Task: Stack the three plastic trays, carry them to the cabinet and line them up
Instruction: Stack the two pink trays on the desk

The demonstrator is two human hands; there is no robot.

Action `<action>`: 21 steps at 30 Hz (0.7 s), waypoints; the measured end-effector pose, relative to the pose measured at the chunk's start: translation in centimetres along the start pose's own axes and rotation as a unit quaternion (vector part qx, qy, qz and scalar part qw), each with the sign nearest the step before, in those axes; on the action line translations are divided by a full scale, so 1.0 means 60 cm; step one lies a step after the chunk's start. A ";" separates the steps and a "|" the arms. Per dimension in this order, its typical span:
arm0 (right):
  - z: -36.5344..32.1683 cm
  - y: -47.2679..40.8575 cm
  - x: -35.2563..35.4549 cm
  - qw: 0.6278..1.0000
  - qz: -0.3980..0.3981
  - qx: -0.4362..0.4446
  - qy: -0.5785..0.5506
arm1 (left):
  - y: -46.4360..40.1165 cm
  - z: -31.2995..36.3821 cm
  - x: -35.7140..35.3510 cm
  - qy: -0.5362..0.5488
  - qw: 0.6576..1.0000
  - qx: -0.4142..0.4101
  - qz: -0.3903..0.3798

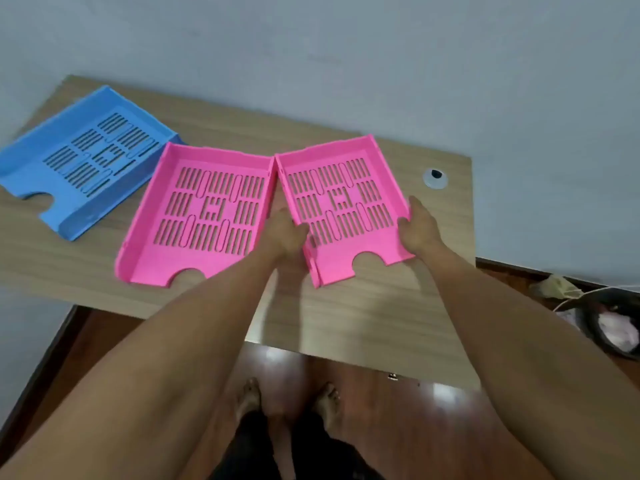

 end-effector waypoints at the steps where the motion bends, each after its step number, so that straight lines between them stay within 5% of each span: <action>1: 0.011 -0.008 0.003 1.000 -0.008 -0.016 0.006 | -0.006 0.003 -0.012 0.014 1.000 -0.006 -0.003; 12: 0.055 -0.021 0.024 0.999 -0.009 -0.040 -0.028 | -0.056 -0.038 -0.060 0.064 0.991 0.085 0.080; 21: 0.057 0.094 0.040 0.991 0.035 -0.078 -0.101 | 0.007 -0.016 -0.012 0.059 0.996 0.031 0.065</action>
Point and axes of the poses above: each hand's wrist, its own y-axis away from the middle knuckle, its own x-axis out of the back of the hand, z = x × y, the point moved 7 cm from there along -y, towards the middle knuckle, and after that the axes turned 3 degrees about x, right-handed, at the moved point
